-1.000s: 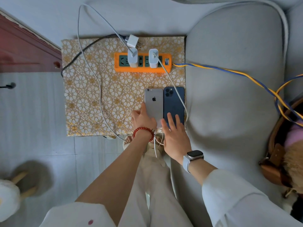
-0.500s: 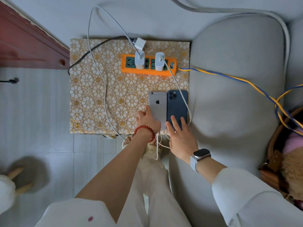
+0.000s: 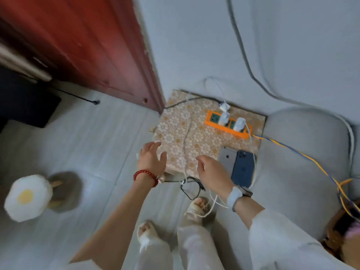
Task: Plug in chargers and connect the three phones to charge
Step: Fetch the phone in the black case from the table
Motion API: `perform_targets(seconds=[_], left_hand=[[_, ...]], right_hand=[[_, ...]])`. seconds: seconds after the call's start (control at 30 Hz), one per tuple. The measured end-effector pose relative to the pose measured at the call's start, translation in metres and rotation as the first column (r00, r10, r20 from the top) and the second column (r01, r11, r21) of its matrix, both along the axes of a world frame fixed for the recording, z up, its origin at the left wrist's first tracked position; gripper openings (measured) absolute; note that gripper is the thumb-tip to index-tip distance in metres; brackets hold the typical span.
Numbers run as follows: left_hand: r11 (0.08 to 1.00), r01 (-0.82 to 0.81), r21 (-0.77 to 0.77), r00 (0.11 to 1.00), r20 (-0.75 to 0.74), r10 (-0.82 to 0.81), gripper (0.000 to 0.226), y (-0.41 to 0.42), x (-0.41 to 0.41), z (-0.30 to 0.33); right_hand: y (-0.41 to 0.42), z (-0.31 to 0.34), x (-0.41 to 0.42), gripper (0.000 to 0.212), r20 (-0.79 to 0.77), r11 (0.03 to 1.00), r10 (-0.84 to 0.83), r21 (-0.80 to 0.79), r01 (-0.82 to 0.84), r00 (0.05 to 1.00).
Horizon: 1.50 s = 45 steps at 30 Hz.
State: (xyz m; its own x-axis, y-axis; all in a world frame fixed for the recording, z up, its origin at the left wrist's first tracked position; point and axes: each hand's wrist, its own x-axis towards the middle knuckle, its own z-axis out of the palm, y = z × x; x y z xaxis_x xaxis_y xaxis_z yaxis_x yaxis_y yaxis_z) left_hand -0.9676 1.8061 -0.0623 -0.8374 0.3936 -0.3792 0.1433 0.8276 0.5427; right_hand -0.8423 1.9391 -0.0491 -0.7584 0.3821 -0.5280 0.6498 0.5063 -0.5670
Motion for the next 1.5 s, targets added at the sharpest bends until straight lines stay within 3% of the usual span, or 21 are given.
perform_targets(seconds=[0.23, 0.4, 0.5, 0.63, 0.77, 0.97, 1.27, 1.5], left_hand=[[0.956, -0.28, 0.088, 0.923, -0.248, 0.293, 0.038, -0.203, -0.05, 0.112], [0.885, -0.429, 0.179, 0.796, -0.388, 0.465, 0.04, -0.399, -0.052, 0.19], [0.8, -0.556, 0.225, 0.664, -0.458, 0.591, 0.041, -0.535, -0.023, 0.23], [0.557, -0.772, 0.306, 0.359, -0.513, 0.78, 0.04, -0.714, 0.053, 0.272], [0.287, -0.888, 0.359, 0.075, -0.502, 0.861, 0.04, -0.827, 0.135, 0.287], [-0.042, -0.94, 0.34, -0.21, -0.476, 0.854, 0.04, -0.948, 0.252, 0.284], [-0.331, -0.883, 0.331, -0.464, -0.518, 0.719, 0.039, -1.15, 0.326, 0.302], [-0.492, -0.806, 0.33, -0.592, -0.485, 0.644, 0.038, -1.272, 0.379, 0.319]], right_hand=[[-0.154, 0.113, -0.093, 0.032, -0.256, 0.983, 0.182, 0.035, -0.179, 0.949], [-0.34, 0.183, -0.135, 0.03, -0.419, 0.945, 0.319, 0.066, -0.321, 0.85], [-0.465, 0.213, -0.143, 0.029, -0.488, 0.883, 0.429, 0.049, -0.466, 0.761], [-0.637, 0.245, -0.136, 0.027, -0.541, 0.697, 0.617, 0.038, -0.716, 0.572], [-0.778, 0.265, -0.116, 0.027, -0.572, 0.462, 0.737, 0.038, -0.886, 0.36], [-0.968, 0.271, -0.061, 0.028, -0.583, 0.067, 0.812, 0.052, -0.996, 0.024], [-1.235, 0.275, -0.007, 0.027, -0.601, -0.273, 0.751, 0.097, -0.957, -0.275], [-1.406, 0.282, 0.06, 0.027, -0.576, -0.479, 0.676, 0.129, -0.868, -0.459]])
